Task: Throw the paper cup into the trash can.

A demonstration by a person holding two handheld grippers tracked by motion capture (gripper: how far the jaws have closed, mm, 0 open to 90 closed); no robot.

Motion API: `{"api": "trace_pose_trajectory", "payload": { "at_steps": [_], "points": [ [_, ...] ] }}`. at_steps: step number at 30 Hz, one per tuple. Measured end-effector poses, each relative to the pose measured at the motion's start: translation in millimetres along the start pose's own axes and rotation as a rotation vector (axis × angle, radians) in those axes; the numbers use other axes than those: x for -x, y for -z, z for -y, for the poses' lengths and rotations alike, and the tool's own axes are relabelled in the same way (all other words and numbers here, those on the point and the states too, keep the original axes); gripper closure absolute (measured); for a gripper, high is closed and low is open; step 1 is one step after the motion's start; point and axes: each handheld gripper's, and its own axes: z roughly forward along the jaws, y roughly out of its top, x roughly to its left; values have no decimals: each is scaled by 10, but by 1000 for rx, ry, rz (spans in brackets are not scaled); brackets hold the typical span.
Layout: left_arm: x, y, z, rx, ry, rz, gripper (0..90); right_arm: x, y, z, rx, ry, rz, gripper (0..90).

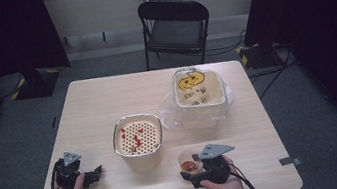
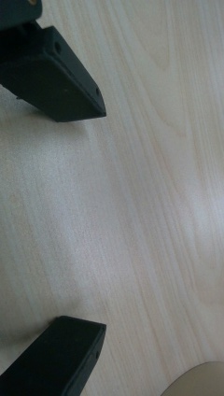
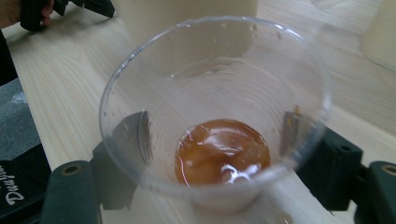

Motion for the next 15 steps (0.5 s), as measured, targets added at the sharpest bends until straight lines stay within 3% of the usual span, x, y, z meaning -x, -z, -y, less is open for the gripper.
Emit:
{"api": "trace_pose_trajectory", "payload": {
  "at_steps": [15],
  "points": [
    [0, 0, 0, 0, 0, 0, 0, -11, -113, -38, 9, 34, 7, 372]
  ]
}}
